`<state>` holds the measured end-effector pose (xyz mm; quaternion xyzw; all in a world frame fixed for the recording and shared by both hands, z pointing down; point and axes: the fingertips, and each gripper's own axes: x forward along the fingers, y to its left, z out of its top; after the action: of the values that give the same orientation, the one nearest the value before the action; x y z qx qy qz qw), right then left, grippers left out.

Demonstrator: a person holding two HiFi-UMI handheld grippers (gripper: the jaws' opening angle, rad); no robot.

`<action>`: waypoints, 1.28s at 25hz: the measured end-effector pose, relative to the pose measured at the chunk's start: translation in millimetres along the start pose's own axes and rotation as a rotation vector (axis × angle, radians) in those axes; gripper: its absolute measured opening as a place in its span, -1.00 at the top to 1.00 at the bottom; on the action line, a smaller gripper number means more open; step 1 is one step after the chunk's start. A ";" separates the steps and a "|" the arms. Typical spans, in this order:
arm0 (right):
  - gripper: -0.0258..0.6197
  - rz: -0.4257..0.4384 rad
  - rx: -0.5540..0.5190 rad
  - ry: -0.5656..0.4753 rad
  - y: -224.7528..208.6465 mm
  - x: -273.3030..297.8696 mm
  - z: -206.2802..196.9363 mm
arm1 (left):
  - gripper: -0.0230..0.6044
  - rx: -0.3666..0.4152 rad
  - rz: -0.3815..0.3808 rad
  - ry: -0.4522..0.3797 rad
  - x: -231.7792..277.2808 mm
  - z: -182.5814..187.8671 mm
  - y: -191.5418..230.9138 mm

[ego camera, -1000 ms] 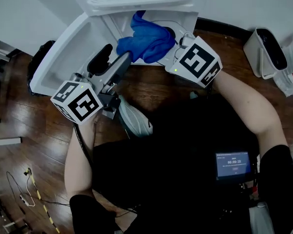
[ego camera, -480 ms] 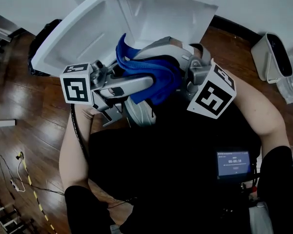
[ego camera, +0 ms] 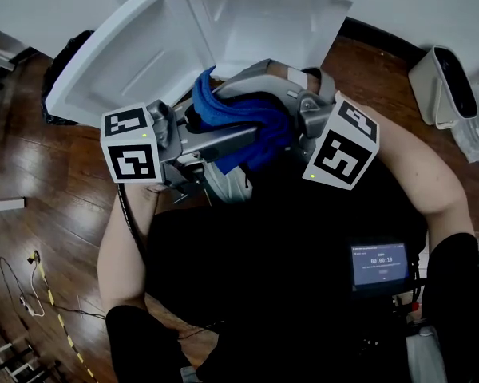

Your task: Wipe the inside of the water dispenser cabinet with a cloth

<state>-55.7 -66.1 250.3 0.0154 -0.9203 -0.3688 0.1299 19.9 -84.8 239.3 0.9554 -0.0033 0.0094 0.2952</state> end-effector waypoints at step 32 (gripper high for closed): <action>0.61 -0.866 0.312 -0.102 -139.7 -211.6 -28.7 | 0.28 0.621 1.345 -0.433 -65.3 120.5 192.9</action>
<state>146.4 -160.8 126.7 0.3995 -0.8789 -0.2464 -0.0853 -45.8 -312.0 247.3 0.7675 -0.6380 0.0003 -0.0630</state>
